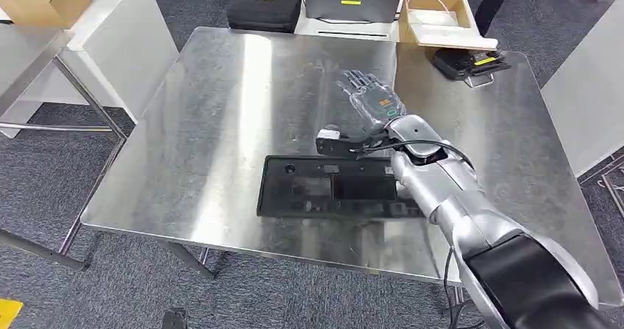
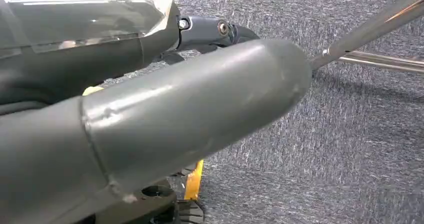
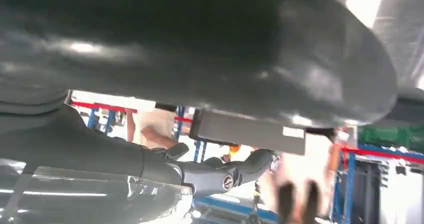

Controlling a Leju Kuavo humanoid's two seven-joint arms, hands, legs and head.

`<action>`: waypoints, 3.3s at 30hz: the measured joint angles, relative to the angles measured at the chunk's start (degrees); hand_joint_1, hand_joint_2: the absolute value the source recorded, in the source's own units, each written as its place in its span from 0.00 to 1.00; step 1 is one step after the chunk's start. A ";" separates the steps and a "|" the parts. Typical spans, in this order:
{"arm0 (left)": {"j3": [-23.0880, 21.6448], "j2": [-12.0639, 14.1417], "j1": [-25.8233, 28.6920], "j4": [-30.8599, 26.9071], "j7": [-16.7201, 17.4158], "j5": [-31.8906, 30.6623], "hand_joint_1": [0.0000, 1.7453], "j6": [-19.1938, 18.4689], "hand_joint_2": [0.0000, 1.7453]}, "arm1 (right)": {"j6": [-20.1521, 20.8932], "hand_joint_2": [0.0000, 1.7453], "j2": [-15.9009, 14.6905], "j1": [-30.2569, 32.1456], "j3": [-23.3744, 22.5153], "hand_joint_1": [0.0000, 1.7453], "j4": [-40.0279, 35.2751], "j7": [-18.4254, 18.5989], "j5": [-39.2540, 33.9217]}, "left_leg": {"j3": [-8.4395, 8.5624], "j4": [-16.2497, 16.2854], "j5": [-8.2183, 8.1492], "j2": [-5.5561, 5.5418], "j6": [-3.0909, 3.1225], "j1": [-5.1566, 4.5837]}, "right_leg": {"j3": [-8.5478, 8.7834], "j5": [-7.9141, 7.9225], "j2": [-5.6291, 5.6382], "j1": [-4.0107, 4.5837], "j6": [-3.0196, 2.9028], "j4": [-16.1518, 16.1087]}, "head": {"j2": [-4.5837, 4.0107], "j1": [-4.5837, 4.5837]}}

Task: Take the parts from the cabinet and place them on the table.

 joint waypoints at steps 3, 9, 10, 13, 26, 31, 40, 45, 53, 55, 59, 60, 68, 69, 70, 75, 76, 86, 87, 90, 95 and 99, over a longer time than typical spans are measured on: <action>0.00 0.00 0.00 0.00 0.00 0.02 0.00 0.00 0.00 | 1.11 0.00 -0.26 -0.78 -0.79 0.00 0.35 0.17 -1.83 | 0.00 0.00 0.00 0.00 0.00 -0.01 | 0.00 0.00 0.00 -0.03 0.00 0.00 | 0.00 0.00; 0.00 0.02 0.03 0.00 0.00 0.46 0.00 0.00 0.00 | 6.29 0.00 -1.03 -4.23 -3.04 0.00 0.77 0.63 -5.86 | 0.00 0.01 0.00 0.00 0.00 -0.04 | 0.00 0.00 0.00 -0.05 0.00 0.00 | 0.00 0.00; 0.00 0.02 0.03 0.00 0.00 0.50 0.00 0.00 0.00 | 6.29 0.00 -1.18 -4.90 -3.41 0.00 0.77 0.65 -6.06 | 0.00 0.01 0.00 0.00 0.00 -0.04 | -0.01 0.00 0.00 -0.05 0.00 0.00 | 0.00 0.02; 0.00 0.00 0.03 0.00 0.00 0.50 0.00 -0.04 0.00 | 5.35 0.00 -1.42 -6.04 -4.09 0.00 0.77 0.68 -6.47 | 0.01 0.01 0.00 0.00 0.00 -0.04 | 0.00 0.00 0.00 -0.05 0.00 0.00 | 0.00 0.02; 0.00 0.00 0.03 0.00 0.66 0.33 0.00 -0.04 0.00 | -2.49 0.00 -1.99 -4.96 -5.88 0.00 -0.21 -1.11 -8.15 | 0.02 0.01 0.00 0.00 0.00 -0.04 | 0.01 0.00 0.00 -0.05 0.00 0.00 | 0.00 0.02; 0.00 0.00 0.03 0.00 0.70 0.09 0.00 -0.15 0.00 | -3.06 0.00 -2.25 -4.04 -6.38 0.00 -0.55 -1.77 -7.63 | 0.01 0.02 -0.01 0.00 0.01 -0.04 | 0.01 0.00 0.00 -0.06 0.00 0.00 | 0.00 0.00; 0.02 -0.02 -0.11 0.00 0.79 -0.11 0.00 -0.70 0.00 | -4.83 0.00 -2.90 -3.57 -5.99 0.00 -1.86 -1.60 -4.64 | 2.46 -3.69 1.89 -0.04 2.35 0.62 | -4.67 -5.11 -0.29 -0.09 0.17 11.06 | 0.00 0.17; 0.04 -0.20 0.16 0.00 0.87 -0.17 0.00 -0.85 0.00 | -4.94 0.00 -3.32 -2.17 -5.53 0.00 -2.03 -1.18 -4.33 | 2.27 -2.24 0.97 -2.37 0.85 1.68 | -1.34 -2.15 -0.21 -1.78 3.46 5.80 | 0.00 0.22; 0.02 0.00 0.40 0.00 0.98 -0.18 0.00 -0.83 0.00 | -5.07 0.00 -3.10 -2.03 -5.12 0.00 -2.73 -1.18 -4.31 | -1.04 3.59 -2.40 -1.78 -1.92 2.24 | 1.56 -2.62 -0.21 -1.59 0.80 1.75 | 0.00 0.09; 0.02 0.00 0.19 0.00 0.98 -0.20 0.00 -0.83 0.00 | -5.05 0.00 -3.13 -2.02 -5.05 0.00 -2.82 -1.20 -4.26 | -5.93 12.65 -6.12 -0.24 -2.19 2.23 | 1.71 -2.80 -0.90 -1.16 0.32 1.75 | -0.02 -0.11; 0.02 0.00 0.33 0.00 1.01 -0.20 0.00 -0.85 0.00 | -5.05 0.00 -3.13 -1.82 -4.87 0.00 -2.86 -1.05 -3.87 | -9.34 15.53 -3.90 0.07 -1.24 1.99 | 2.01 -3.21 -2.54 -0.18 -0.33 1.75 | 0.00 -0.11; 0.02 0.00 0.31 0.00 0.98 -0.20 0.00 -0.85 0.00 | -5.05 0.00 -3.13 -1.86 -4.83 0.00 -2.99 -1.01 -3.83 | -7.22 10.88 -1.13 0.39 -0.53 1.65 | 2.26 -3.34 -2.95 0.04 -0.50 1.73 | 0.00 -0.09; 0.02 0.11 0.24 -0.04 0.98 -0.28 0.00 -0.85 0.00 | -5.05 0.00 -3.37 -2.23 -4.77 0.00 -3.61 -0.94 -3.83 | -1.88 -0.06 2.31 1.03 1.79 0.19 | 2.35 -5.19 -3.92 0.74 0.43 3.03 | 0.00 0.20; 0.07 0.13 0.10 -0.04 1.01 -0.26 0.00 -0.83 0.00 | -5.05 0.00 -3.36 -2.36 -4.74 0.00 -3.61 -0.94 -3.78 | -1.81 -0.09 2.59 0.61 2.22 0.29 | 0.91 -6.90 -2.42 0.60 -0.01 6.51 | 0.00 0.07; 0.09 0.13 -0.06 -0.04 1.01 -0.28 0.00 -0.85 0.00 | -5.05 0.00 -3.56 -2.22 -4.72 0.00 -3.61 -0.94 -3.69 | -1.84 -0.10 2.57 -0.13 2.21 0.27 | -1.31 -8.79 -1.61 0.47 -0.35 11.28 | 0.00 0.20; 0.09 -0.09 0.11 -0.02 1.03 -0.52 0.00 -0.87 0.00 | -5.01 0.00 -4.07 -1.54 -4.66 0.00 -3.58 -0.33 -3.30 | -1.75 0.11 2.44 -4.06 1.99 0.30 | -2.99 -6.65 -0.81 0.13 1.61 11.90 | 0.00 0.17; 0.09 -0.09 0.10 -0.04 1.03 -0.55 0.00 -0.87 0.00 | -5.01 0.00 -4.09 -1.71 -4.66 0.00 -3.58 -0.28 -3.28 | -1.74 0.43 2.25 -4.74 1.72 0.34 | -0.71 -4.34 0.13 -0.22 2.27 6.68 | 0.00 0.20; 0.04 -0.04 0.16 -0.02 1.53 -0.74 0.00 -0.87 0.00 | -4.55 0.00 -3.61 -1.88 -4.26 0.00 -3.91 0.28 -2.43 | -9.93 14.86 -4.56 -0.14 -1.51 0.83 | 2.68 -3.61 -1.25 -0.38 -1.00 1.38 | 0.00 -1.03; 0.04 -0.07 0.18 -0.02 1.55 -0.74 0.00 -0.87 0.00 | -4.55 0.00 -3.63 -1.75 -4.22 0.00 -3.89 0.30 -2.38 | -11.86 18.04 -5.40 0.10 -1.66 0.93 | 2.74 -3.74 -1.84 -0.33 -1.16 1.39 | 0.00 -1.09; 0.02 -0.09 0.27 -0.02 1.62 -0.87 0.00 -1.01 0.00 | -4.53 0.00 -3.61 -1.60 -4.07 0.00 -3.91 0.57 -2.27 | -10.33 13.26 -0.85 0.35 -1.37 1.00 | 3.20 -4.14 -3.43 -0.25 -1.22 1.39 | 0.00 -1.11; -0.22 -0.04 -0.24 -0.04 2.12 -1.79 0.00 -1.20 0.00 | -4.44 0.00 -4.11 -1.61 -4.00 0.00 -4.09 1.18 -1.90 | -4.58 1.96 2.53 3.55 0.34 -0.64 | 4.03 -5.07 -5.90 0.45 -0.05 1.23 | 0.00 -1.07; -0.37 -0.07 -0.35 -0.04 2.43 -1.95 0.00 -1.18 0.00 | -4.42 0.00 -4.92 -1.48 -4.02 0.00 -4.63 1.20 -1.79 | -3.41 0.09 3.49 0.98 1.62 -0.21 | 3.13 -7.10 -2.69 0.39 0.42 3.79 | 0.00 -0.85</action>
